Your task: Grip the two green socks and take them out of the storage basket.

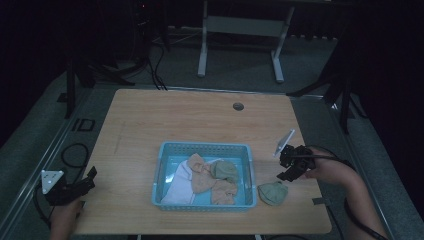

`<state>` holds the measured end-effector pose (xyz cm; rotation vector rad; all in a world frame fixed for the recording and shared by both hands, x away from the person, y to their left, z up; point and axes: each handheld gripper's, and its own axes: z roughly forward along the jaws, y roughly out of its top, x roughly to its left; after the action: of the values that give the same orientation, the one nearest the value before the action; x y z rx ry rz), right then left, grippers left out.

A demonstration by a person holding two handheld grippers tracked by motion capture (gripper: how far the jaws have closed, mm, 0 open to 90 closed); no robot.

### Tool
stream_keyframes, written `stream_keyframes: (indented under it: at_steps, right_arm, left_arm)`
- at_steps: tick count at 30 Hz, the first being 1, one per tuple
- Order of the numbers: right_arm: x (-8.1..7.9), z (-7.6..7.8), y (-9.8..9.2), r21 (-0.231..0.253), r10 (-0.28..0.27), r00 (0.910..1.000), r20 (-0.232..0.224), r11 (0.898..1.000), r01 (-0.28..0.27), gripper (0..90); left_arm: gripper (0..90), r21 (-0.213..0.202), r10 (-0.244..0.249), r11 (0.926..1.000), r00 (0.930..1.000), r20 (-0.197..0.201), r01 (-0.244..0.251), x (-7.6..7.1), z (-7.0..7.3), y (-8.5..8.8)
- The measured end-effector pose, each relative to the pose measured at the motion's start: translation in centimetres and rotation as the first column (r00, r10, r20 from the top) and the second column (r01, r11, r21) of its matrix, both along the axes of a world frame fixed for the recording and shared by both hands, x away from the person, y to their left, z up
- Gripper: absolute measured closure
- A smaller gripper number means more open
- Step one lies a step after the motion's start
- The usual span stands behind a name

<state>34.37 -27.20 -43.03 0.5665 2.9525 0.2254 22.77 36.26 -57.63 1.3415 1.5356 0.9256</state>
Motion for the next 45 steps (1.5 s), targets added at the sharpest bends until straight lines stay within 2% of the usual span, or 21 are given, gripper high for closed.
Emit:
stream_keyframes:
  at_steps: [7, 10, 20, 22, 31, 32, 35, 36, 37, 39, 45]
  right_arm:
    - [0.1, 1.0, 2.1, -0.018, 0.062, 0.9981, -0.001, 0.998, -0.062, 50.8]
    - [0.1, 1.3, 3.7, -0.026, 0.103, 0.9946, -0.009, 0.994, -0.103, 52.4]
    - [0.3, 1.5, 7.1, -0.028, 0.172, 0.9851, -0.012, 0.985, -0.172, 52.4]
    - [0.4, 1.3, 8.3, -0.023, 0.204, 0.9787, -0.021, 0.979, -0.205, 52.4]
    - [0.9, 0.5, 11.0, -0.024, 0.254, 0.9667, -0.029, 0.967, -0.255, 52.4]
    - [1.0, 0.2, 11.8, -0.031, 0.269, 0.9623, -0.038, 0.962, -0.270, 52.2]
    - [1.1, -0.2, 12.4, -0.032, 0.279, 0.9593, -0.044, 0.959, -0.280, 52.2]
    - [1.3, -0.6, 13.0, -0.030, 0.293, 0.9551, -0.048, 0.955, -0.294, 52.2]
    - [1.3, -0.6, 13.0, -0.030, 0.293, 0.9551, -0.048, 0.955, -0.294, 52.2]
    - [1.5, -1.3, 13.9, -0.044, 0.308, 0.9496, -0.061, 0.950, -0.310, 51.1]
    - [1.6, -2.3, 15.4, -0.057, 0.328, 0.9415, -0.077, 0.941, -0.333, 49.6]
  left_arm:
    - [0.7, -0.002, 0.000, 1.0000, 1.0000, 0.000, 0.000, 0.0, 0.0, 0.0]
    - [0.7, -0.002, 0.001, 1.0000, 1.0000, 0.000, -0.001, 0.0, 0.0, 0.0]
    - [0.7, -0.006, 0.004, 1.0000, 1.0000, -0.003, -0.004, 0.1, 0.0, 0.0]
    - [0.7, -0.006, 0.003, 1.0000, 1.0000, -0.003, -0.003, 0.1, 0.0, 0.0]
    - [0.7, -0.007, 0.001, 1.0000, 1.0000, -0.004, -0.001, 0.0, 0.0, 0.1]
    - [0.7, -0.008, 0.000, 1.0000, 1.0000, -0.004, 0.000, 0.1, 0.0, 0.1]
    - [0.7, -0.008, 0.000, 1.0000, 1.0000, -0.003, 0.000, 0.0, 0.0, 0.1]
    - [0.7, -0.009, -0.001, 1.0000, 1.0000, -0.003, 0.001, 0.0, 0.0, 0.1]
    - [0.7, -0.009, -0.001, 1.0000, 1.0000, -0.003, 0.001, 0.0, 0.0, 0.1]
    - [0.7, -0.010, -0.001, 1.0000, 1.0000, -0.002, 0.001, 0.0, 0.0, 0.1]
    - [0.7, -0.011, -0.002, 0.9999, 1.0000, -0.004, 0.002, 0.0, 0.0, 0.1]
